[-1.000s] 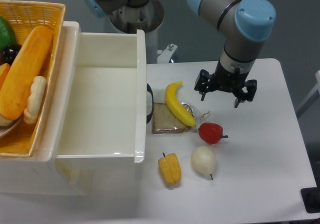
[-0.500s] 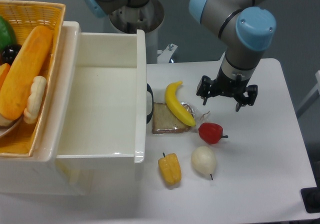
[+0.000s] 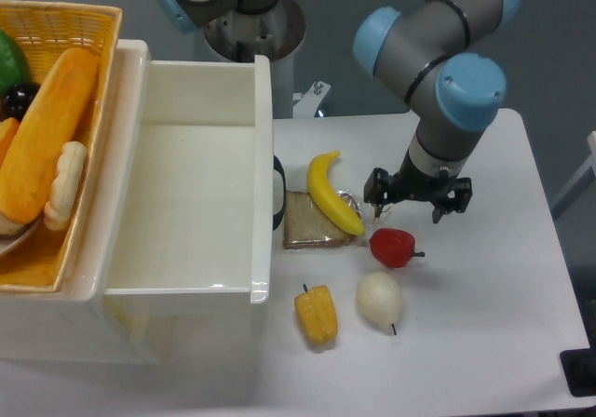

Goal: Pick up the pear
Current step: 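Move the open gripper down toward the pale pear beside the red apple, then lower the gripper around the pale pear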

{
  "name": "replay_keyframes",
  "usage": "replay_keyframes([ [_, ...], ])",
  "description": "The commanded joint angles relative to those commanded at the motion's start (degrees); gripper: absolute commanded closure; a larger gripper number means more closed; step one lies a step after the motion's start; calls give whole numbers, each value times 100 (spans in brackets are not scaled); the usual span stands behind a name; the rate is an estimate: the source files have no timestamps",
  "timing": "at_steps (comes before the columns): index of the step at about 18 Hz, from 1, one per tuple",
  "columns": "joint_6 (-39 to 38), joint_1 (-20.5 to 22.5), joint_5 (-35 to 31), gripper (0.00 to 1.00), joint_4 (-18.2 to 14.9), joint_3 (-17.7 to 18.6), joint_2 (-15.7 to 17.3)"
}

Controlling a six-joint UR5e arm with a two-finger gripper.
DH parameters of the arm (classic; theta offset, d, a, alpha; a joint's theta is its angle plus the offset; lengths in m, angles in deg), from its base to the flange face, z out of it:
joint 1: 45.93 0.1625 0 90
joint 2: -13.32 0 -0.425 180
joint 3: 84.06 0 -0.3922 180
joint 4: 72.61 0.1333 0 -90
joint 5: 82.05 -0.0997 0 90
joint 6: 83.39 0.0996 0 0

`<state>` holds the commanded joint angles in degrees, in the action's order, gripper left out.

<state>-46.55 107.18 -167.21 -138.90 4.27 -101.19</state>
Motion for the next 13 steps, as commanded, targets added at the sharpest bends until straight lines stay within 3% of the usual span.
replay_keyframes([
  [7, -1441, -220, 9, 0, 168, -307, -563],
  [13, -2399, -247, 219, 0, 177, -466, -748],
])
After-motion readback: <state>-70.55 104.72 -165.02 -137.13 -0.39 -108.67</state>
